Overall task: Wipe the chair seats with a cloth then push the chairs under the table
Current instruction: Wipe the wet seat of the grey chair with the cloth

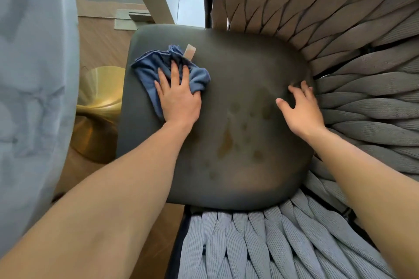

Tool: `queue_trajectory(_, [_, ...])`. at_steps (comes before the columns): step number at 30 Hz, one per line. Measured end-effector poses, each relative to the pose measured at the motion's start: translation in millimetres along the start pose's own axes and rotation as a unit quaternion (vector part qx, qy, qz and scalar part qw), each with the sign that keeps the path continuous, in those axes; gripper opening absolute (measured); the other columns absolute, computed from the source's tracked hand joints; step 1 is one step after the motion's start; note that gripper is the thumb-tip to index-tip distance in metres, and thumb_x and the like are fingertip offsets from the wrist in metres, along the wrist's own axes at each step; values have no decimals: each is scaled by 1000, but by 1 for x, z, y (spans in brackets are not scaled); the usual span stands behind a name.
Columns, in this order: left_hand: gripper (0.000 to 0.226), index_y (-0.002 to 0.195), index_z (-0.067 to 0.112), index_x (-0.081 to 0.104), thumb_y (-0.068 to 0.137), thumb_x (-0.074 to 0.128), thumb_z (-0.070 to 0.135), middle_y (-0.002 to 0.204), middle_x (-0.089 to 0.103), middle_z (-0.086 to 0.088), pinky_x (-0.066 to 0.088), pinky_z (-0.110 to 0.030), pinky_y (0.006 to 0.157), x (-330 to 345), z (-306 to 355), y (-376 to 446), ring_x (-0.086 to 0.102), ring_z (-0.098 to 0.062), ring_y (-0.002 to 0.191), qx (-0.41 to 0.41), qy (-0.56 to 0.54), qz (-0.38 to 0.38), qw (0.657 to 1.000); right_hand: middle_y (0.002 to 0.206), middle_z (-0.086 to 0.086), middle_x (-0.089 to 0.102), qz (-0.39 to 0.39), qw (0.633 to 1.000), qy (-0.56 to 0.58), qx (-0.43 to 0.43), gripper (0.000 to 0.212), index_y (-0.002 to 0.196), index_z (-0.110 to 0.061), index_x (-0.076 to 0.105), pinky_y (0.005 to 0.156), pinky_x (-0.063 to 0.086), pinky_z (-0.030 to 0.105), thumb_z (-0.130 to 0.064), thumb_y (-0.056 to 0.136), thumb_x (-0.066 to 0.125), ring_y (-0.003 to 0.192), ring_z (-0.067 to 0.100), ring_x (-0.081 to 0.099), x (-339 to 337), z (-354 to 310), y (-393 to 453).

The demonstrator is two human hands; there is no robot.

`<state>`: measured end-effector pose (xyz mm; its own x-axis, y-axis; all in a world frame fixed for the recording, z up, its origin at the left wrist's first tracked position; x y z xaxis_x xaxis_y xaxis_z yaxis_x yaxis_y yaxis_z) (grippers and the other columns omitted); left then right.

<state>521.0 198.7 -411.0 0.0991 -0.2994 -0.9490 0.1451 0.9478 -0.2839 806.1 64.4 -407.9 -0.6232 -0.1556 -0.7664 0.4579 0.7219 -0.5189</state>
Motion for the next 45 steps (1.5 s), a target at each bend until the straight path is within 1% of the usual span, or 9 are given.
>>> queue_trajectory(5, [65,152,27,28,89,31,42,162,19,-2,6,-55,120,16,35,-31,5,-38,148,173,13,-50,983,163,4,9,19,1000,2,-3,60,149,-19,34,122,9,41,-44,96,49,151,22,2,2,-2,-4])
queue_trajectory(8, [65,149,24,36,86,34,40,159,26,-2,8,-51,120,21,25,-39,11,-35,148,219,20,-39,975,163,5,9,15,1000,7,-4,61,149,-18,34,122,8,41,-45,96,48,151,22,1,1,-5,-3])
queue_trajectory(18, [65,151,23,32,88,32,41,159,25,-7,8,-60,118,17,58,-17,10,-41,147,82,28,-12,996,163,4,10,4,1000,13,-2,58,148,-19,36,122,7,40,-47,97,44,150,20,1,-2,-2,2])
queue_trajectory(22, [66,150,24,35,86,42,41,159,26,-3,14,-59,117,27,63,-49,10,-36,148,239,24,-25,970,163,5,12,16,1000,14,-4,56,147,-18,37,122,6,39,-45,98,43,150,21,3,-2,-2,2])
queue_trajectory(24, [65,147,23,39,84,43,39,156,33,-3,14,-56,117,25,51,-50,15,-33,148,266,35,-10,963,163,5,12,17,1000,16,-3,56,147,-19,37,122,6,38,-45,98,42,150,21,3,-2,-2,1])
queue_trajectory(31, [64,149,18,35,90,30,42,159,27,-7,8,-58,118,16,99,-8,12,-41,147,101,-16,14,995,163,3,12,34,999,16,10,55,147,-20,37,122,9,41,-45,98,42,150,19,3,-2,-2,1])
queue_trajectory(35, [67,151,20,31,89,30,45,160,23,-7,7,-59,118,22,131,-6,8,-40,148,143,-2,6,990,163,2,15,53,998,28,16,53,146,-19,40,122,10,44,-45,100,36,150,18,3,0,-1,1])
queue_trajectory(41, [65,145,20,43,85,44,43,156,33,-5,16,-59,116,42,161,-64,15,-36,147,367,9,-19,930,160,6,23,77,993,84,22,48,140,-15,49,121,11,44,-39,102,30,150,20,9,-6,0,1])
queue_trajectory(45, [64,143,22,46,83,44,44,153,39,-4,16,-60,116,36,150,-49,21,-34,146,335,28,-1,942,160,4,23,74,993,92,26,49,139,-15,50,121,12,43,-39,103,28,150,18,9,-9,1,1])
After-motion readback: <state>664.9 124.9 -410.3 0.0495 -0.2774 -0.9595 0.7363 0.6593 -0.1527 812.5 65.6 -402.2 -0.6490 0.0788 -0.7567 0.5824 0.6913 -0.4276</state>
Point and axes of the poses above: each hand's wrist, its own y-axis towards the middle knuckle, its own x-axis out of the palm, z = x × y, the point moved 10 cm from there along y, towards the middle knuckle
